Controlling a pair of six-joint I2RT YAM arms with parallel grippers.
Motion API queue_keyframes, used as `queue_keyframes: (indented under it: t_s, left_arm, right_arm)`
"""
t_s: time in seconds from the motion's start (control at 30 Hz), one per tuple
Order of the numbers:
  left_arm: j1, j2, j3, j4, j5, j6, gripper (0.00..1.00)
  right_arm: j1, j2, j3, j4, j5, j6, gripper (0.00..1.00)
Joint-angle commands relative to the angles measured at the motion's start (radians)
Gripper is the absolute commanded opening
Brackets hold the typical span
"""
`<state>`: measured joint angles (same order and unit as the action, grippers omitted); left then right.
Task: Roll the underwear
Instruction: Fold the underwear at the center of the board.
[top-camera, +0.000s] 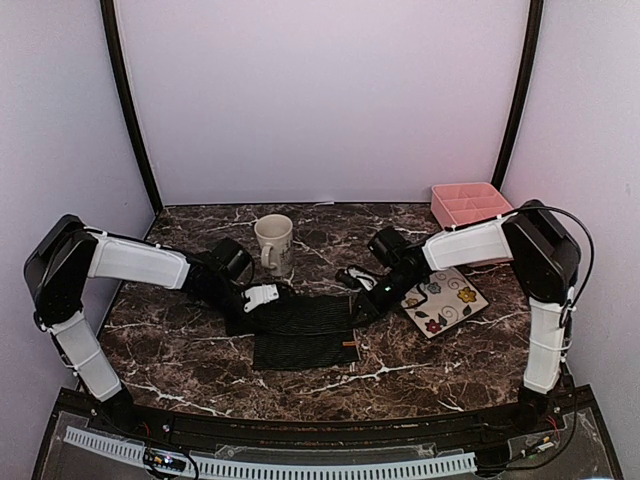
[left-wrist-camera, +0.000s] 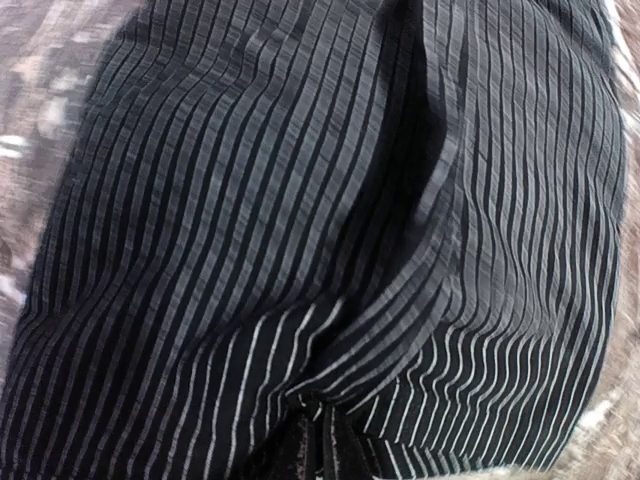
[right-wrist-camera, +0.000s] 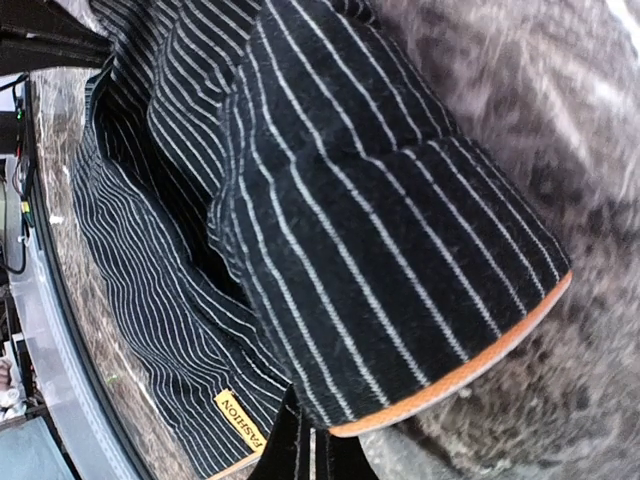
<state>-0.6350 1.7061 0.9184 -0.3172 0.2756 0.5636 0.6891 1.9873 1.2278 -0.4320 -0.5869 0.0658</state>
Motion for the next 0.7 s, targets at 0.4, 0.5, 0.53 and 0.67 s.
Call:
queue_keyframes:
  t_s: [0.4, 0.5, 0.53, 0.67]
  left_arm:
    - [0.067, -0.233, -0.031, -0.103, 0.088, 0.017, 0.0]
    - [0.068, -0.28, -0.069, -0.086, 0.115, 0.005, 0.0]
    - [0.066, -0.289, -0.079, -0.085, 0.127, -0.001, 0.0]
    - [0.05, -0.299, -0.117, -0.082, 0.154, -0.019, 0.0]
  right_arm:
    - [-0.006, -0.159, 0.02, -0.021, -0.014, -0.033, 0.0]
    - [0.004, -0.171, -0.012, -0.02, -0.029, -0.034, 0.0]
    - [0.01, -0.174, -0.023, -0.02, -0.033, -0.034, 0.0]
    - [0.027, -0.183, -0.067, -0.003, -0.034, -0.031, 0.0]
